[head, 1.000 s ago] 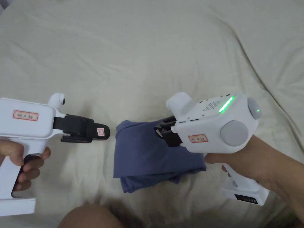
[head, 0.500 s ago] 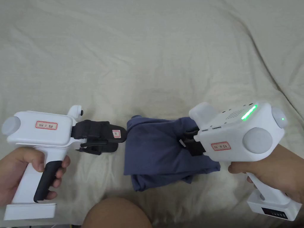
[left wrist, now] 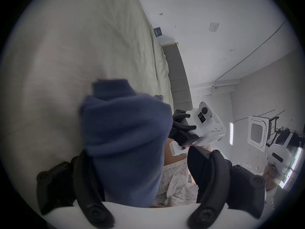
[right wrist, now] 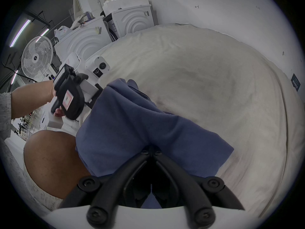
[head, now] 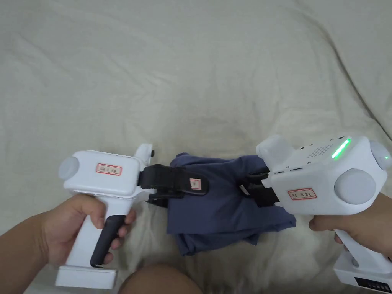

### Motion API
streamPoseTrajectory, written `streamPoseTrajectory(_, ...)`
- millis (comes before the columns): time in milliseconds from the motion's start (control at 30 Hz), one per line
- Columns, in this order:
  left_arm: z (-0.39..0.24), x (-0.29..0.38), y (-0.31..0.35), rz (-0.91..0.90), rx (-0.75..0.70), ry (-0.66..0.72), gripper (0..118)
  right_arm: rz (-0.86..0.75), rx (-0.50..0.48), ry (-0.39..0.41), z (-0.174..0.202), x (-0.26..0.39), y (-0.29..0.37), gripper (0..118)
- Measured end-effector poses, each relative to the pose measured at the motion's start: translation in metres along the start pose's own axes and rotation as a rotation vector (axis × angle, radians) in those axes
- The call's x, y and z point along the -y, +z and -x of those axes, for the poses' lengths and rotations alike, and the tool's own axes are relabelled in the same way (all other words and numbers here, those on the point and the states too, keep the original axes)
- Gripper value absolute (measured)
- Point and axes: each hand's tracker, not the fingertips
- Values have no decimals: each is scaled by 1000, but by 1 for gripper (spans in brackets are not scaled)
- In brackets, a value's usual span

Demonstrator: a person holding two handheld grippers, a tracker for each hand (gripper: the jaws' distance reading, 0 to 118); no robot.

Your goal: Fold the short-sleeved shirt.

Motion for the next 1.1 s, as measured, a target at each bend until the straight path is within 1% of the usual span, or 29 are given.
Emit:
streamPoseTrajectory(167,-13,-5,-19,43,-21,-17,94,0,-1,-1,-1,0,1,0)
streamPoseTrajectory(267,-20,-3,-19,63,-84,-67,85,-1,-2,-5,-1,0,2,0)
streamPoseTrajectory(300,-24,-2,-18,60,-132,-96,85,-2,-1,-4,0,1,2,0)
streamPoseTrajectory(333,-25,-1,-17,42,-214,-115,56,-2,0,-3,0,1,2,0)
streamPoseTrajectory(367,-21,0,-16,40,-268,-113,21,-1,4,-3,0,1,2,0)
streamPoseTrajectory(433,-15,-1,-13,43,-176,-29,21,-4,-5,-7,0,1,3,0)
streamPoseTrajectory(500,-21,1,-15,37,-221,-87,21,-3,1,-1,2,0,4,0)
streamPoseTrajectory(600,-24,-1,-13,38,-212,-63,21,-4,5,-1,3,0,4,0)
streamPoseTrajectory(667,-27,-1,-8,35,-228,-90,21,-7,5,-1,5,-2,7,0)
streamPoseTrajectory(733,-28,-2,7,46,-211,-62,21,-10,16,5,7,-4,10,0)
streamPoseTrajectory(800,-30,-2,30,40,-255,-90,21,-11,17,6,9,-6,12,0)
streamPoseTrajectory(867,-26,-6,66,39,-257,-76,21,-13,29,13,11,-8,14,0)
streamPoseTrajectory(933,-23,-7,119,29,-326,-70,21,-17,31,10,13,-12,13,0)
streamPoseTrajectory(967,-18,-13,151,20,-354,-65,21,-18,35,10,14,-13,13,0)
streamPoseTrajectory(1033,-15,-12,216,28,-366,-8,21,-21,39,9,16,-17,10,0)
streamPoseTrajectory(1067,-15,-10,245,16,-418,-18,21,-21,43,8,18,-19,8,0)
streamPoseTrajectory(1100,0,-17,286,6,-455,12,21,-21,44,8,19,-21,7,0)
